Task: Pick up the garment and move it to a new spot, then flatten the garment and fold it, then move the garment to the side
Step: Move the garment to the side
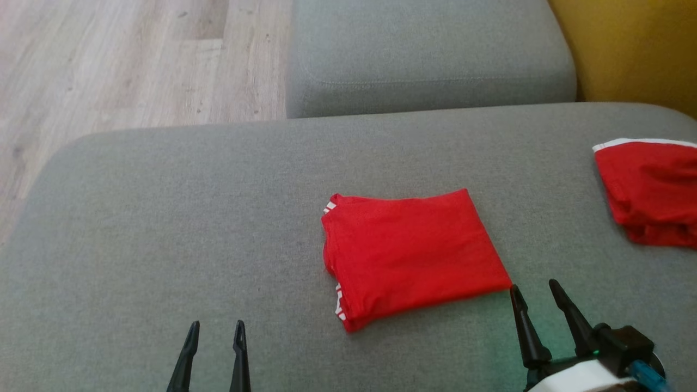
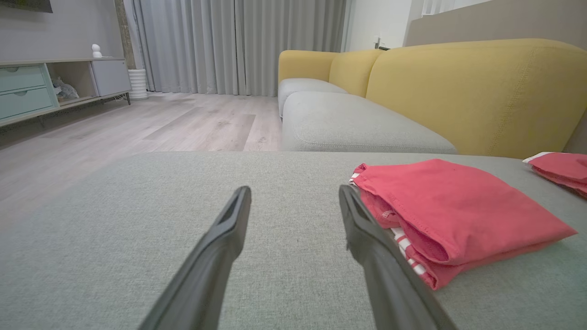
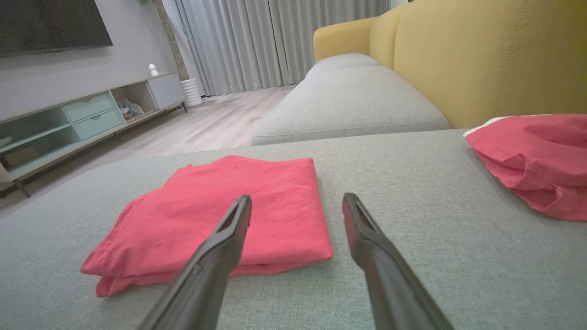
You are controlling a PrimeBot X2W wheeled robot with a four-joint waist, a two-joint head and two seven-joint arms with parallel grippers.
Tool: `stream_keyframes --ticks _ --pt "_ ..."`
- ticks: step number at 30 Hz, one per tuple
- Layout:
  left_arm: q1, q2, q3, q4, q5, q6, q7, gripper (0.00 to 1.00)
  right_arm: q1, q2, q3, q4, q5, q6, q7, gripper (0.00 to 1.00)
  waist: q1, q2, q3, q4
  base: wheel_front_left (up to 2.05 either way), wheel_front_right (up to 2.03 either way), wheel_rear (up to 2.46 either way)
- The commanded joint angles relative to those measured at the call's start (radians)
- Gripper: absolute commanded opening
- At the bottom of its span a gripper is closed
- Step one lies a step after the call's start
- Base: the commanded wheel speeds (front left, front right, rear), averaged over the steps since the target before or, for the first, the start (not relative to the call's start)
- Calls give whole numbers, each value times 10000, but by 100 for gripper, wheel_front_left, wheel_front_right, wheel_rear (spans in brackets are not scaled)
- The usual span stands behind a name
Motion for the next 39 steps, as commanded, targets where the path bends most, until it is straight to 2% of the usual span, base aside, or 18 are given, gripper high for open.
stream_keyframes --ticks 1,9,13,15,19,24,25,26,27,28,32,39 --pt "-527 -64 189 -372 51 78 -80 100 -565 -185 123 -232 -67 -7 -137 100 0 0 137 -2 0 0 0" --pt "-887 -64 -155 -605 117 189 -80 100 -1639 -481 1 444 -67 -7 -137 100 0 0 843 60 0 0 0" --pt "-1264 -64 -391 -731 188 289 -80 100 -2798 -852 108 1615 227 -7 -47 100 0 0 1358 163 0 0 0" --pt "-1438 -64 -526 -742 235 313 -80 100 -3474 -1052 310 2277 505 -7 416 100 0 0 1550 209 0 0 0" --pt "-1751 -64 -775 -700 310 349 -80 100 -4626 -1492 1117 3199 1359 -7 1477 100 0 0 1878 334 0 0 0" --pt "-2060 -64 -985 -650 328 432 -80 100 -5349 -1831 2573 3679 2964 -7 2600 100 0 0 2223 442 0 0 0" --pt "-2110 -64 -1012 -647 328 454 -80 100 -5439 -1901 2829 3765 3236 -7 2870 87 0 0 2300 452 0 0 0" --pt "-2158 -64 -1034 -643 329 476 -80 100 -5523 -1967 3073 3824 3488 -7 3117 43 0 0 2375 457 0 0 0" --pt "-2204 -64 -1054 -643 327 502 -80 100 -5613 -2024 3293 3826 3740 -7 3288 12 0 0 2460 453 0 0 0" --pt "-2249 -64 -1072 -648 322 530 -80 100 -5702 -2078 3443 3812 3996 -7 3382 0 0 0 2539 440 0 0 0" --pt "-2457 -64 -1126 -715 275 656 -80 100 -6229 -2581 3759 3574 4529 -7 3003 0 0 0 2946 215 0 0 0" --pt "-2968 -64 -1112 -996 433 773 -80 100 -7184 -3888 3532 2919 4140 -7 2760 0 0 0 3827 -609 0 0 0"
